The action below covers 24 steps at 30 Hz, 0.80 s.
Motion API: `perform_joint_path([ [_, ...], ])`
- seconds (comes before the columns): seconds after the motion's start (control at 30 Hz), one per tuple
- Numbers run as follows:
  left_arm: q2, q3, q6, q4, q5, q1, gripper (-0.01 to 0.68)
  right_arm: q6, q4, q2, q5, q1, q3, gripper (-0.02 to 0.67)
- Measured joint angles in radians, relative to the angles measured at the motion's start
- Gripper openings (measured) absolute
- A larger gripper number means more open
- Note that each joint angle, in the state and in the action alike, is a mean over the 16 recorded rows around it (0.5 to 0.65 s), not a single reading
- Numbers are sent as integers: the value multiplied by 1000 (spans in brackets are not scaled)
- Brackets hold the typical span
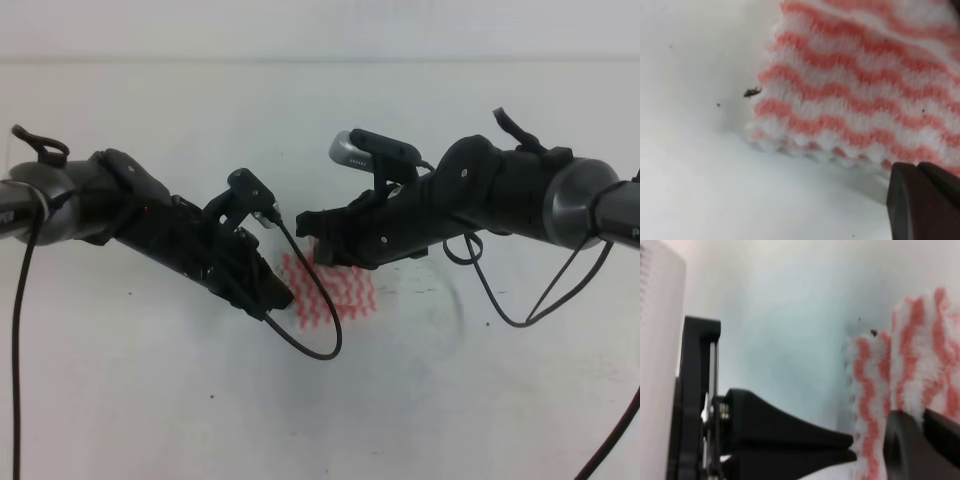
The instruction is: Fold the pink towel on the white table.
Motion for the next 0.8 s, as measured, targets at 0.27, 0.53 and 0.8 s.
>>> perform_joint_path([
  [0.27, 0, 0, 20, -29, 0, 0, -4, -2, 8, -1, 11, 0, 0, 127],
  [0.53, 0, 0, 51, -69, 3, -1, -4, -23, 32, -2, 10, 0, 0, 210],
  [0.8, -1, 0, 74, -94, -1, -1, -4, -46, 30, -2, 26, -2, 0, 210],
])
